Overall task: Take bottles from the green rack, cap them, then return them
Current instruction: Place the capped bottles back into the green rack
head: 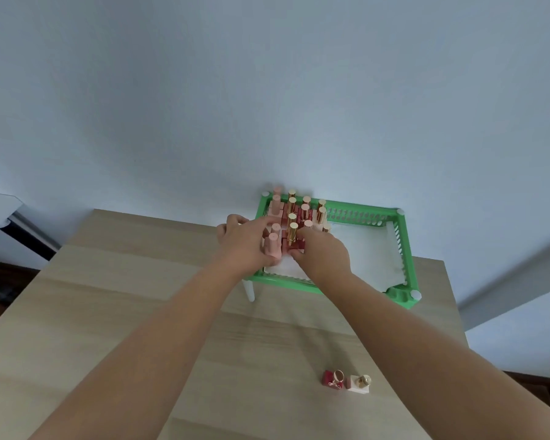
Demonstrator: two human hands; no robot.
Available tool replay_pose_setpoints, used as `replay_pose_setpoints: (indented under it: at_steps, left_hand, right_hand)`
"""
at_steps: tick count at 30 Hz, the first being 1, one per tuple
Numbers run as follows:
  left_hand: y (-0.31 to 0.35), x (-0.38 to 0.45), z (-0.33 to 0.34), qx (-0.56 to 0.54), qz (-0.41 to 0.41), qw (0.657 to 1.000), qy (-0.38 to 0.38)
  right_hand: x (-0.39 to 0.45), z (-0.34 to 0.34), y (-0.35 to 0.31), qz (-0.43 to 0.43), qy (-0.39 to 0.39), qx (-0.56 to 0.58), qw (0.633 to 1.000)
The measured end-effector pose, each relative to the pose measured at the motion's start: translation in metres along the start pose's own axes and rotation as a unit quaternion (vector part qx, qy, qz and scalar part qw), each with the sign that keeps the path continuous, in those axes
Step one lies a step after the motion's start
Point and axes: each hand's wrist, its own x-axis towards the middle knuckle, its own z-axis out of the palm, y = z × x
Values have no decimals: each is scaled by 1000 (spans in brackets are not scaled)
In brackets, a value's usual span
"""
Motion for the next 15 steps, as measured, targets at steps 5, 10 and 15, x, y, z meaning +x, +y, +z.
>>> replay_pose_setpoints:
  at_steps: [5,10,15]
  left_hand:
    - [-1,11,-3,56,14,998,-2]
    - [0,23,-4,61,14,998,0]
    - [-2,33,-1,93,34,995,22]
  right_hand:
    - [3,2,-2,4,-7,-27,1000]
    - [9,4,-4,2,0,-51,999]
    - [14,10,-4,5,13,-71,997]
